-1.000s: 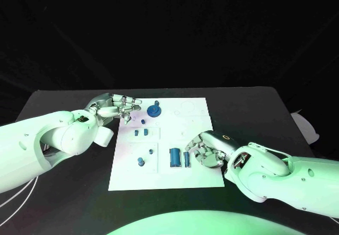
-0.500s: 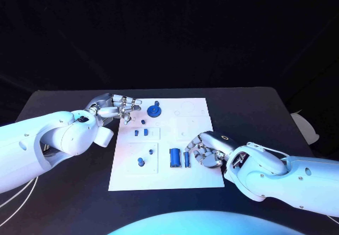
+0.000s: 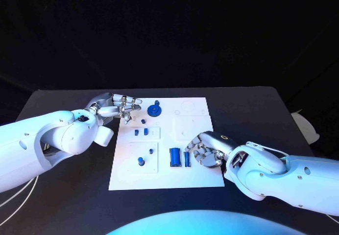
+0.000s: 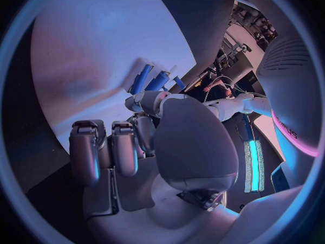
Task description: Assemble the parts on the task board
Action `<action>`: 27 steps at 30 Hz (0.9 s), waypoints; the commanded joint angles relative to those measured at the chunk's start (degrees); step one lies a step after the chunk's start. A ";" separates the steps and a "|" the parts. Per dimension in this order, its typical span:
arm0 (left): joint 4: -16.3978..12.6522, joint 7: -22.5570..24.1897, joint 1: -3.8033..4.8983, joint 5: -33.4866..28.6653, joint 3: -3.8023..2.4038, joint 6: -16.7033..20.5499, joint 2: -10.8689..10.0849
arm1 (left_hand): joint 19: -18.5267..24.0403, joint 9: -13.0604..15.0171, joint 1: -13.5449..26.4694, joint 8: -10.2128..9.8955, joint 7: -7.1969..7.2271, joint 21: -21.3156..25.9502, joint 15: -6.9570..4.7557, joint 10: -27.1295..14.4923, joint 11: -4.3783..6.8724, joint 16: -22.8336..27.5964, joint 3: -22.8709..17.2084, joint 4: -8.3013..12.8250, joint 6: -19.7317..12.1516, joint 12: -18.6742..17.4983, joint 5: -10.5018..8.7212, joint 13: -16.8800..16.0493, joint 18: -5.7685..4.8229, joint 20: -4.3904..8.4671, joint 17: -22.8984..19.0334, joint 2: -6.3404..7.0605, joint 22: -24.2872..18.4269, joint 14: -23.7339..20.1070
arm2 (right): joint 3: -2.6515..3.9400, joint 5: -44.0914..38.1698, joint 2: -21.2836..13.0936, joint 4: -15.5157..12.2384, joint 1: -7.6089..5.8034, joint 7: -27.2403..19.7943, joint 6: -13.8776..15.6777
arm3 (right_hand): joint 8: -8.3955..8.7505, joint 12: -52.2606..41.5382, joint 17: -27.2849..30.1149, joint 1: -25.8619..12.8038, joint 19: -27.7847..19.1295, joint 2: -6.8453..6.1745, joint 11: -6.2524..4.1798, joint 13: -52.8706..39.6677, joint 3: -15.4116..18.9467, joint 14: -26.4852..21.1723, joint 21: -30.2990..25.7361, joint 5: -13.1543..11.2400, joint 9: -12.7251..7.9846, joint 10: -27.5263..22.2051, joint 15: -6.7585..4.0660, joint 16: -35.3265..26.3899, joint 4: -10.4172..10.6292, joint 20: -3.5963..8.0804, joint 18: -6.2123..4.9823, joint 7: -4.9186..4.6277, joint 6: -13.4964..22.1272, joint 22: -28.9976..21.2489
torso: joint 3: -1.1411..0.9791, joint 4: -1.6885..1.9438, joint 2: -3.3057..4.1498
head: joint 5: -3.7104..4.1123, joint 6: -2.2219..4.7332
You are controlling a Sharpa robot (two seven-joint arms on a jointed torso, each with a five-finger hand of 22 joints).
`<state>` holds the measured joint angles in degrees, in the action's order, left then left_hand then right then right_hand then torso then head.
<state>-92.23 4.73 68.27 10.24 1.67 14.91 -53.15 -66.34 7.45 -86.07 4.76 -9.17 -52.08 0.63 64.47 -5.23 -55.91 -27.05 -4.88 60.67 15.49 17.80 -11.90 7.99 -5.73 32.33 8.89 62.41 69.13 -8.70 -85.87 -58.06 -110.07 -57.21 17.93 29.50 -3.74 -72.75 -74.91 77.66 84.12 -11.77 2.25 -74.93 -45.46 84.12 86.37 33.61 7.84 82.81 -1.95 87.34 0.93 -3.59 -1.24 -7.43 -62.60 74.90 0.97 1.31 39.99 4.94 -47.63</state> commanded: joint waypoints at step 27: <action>0.00 0.06 0.04 0.10 -0.01 -1.06 0.06 | 0.36 -0.12 -0.46 0.15 -0.41 -0.31 -0.02 -0.42 -0.03 0.19 -0.43 0.23 -0.03 0.40 0.13 -0.08 0.82 0.08 -0.13 0.18 0.17 -0.31 | -0.05 -0.16 1.29 1.49 0.08 0.38 2.64 | 0.23 0.38 -10.54 -2.95 3.45 0.99 0.82 -4.15 0.11 4.78 -0.02 -2.93 -1.77 -0.18 0.63 -0.16 -2.09 -0.95 0.23 -1.10 3.22 13.76 | 0.00 0.02 0.00 | -0.07 -0.08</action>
<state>-92.16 4.64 68.26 10.25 1.68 14.87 -53.15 -66.35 7.39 -86.07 4.76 -9.17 -52.08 0.63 64.47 -5.23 -55.91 -27.29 -4.64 60.67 15.76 17.80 -11.93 7.99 -5.73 32.25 8.89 62.51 69.13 -8.74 -85.72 -56.80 -108.45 -57.19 18.96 29.86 -3.74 -72.46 -74.94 75.25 83.92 -10.71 2.64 -74.92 -45.29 83.91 86.36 30.81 6.12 82.76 -1.75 87.34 -0.82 -4.21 -1.25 -8.46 -59.69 74.94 0.98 1.31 40.01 4.88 -47.74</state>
